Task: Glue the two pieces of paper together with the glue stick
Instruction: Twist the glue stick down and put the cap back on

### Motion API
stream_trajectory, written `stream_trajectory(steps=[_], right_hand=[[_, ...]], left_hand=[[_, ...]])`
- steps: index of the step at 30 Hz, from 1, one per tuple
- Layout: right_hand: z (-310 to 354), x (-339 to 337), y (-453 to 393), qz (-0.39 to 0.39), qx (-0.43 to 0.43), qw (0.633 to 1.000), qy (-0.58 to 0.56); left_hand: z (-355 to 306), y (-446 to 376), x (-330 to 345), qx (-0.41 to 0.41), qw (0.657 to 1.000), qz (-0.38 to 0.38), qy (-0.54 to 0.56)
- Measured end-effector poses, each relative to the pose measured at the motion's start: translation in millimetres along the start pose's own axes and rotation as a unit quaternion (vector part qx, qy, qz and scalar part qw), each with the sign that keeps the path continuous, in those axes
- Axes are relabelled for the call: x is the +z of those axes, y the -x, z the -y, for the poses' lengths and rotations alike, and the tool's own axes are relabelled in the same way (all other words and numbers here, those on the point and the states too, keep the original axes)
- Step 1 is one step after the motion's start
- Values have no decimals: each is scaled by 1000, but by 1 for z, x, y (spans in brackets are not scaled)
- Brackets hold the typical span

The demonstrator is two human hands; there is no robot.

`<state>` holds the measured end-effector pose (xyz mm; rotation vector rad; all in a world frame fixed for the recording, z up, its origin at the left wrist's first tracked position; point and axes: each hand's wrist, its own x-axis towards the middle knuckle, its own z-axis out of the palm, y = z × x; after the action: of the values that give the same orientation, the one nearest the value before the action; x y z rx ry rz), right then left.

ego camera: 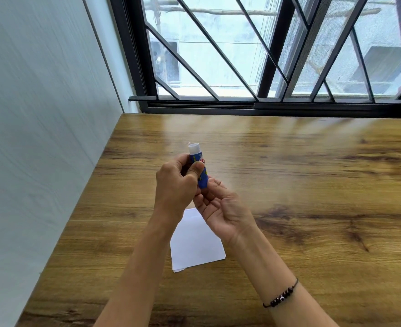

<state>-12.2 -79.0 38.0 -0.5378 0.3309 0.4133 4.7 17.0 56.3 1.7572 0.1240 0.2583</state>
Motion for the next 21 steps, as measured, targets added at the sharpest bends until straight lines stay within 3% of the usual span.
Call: stream_trajectory(steps=[11,21], right_hand=[[-2,1,-1,-15,44,999,-12],[-4,-2,-3,-3,-17,1000,13]], left_hand=[[-1,0,0,5,1000,-5,-14],[-1,1,-1,-7,1000,1,-9]])
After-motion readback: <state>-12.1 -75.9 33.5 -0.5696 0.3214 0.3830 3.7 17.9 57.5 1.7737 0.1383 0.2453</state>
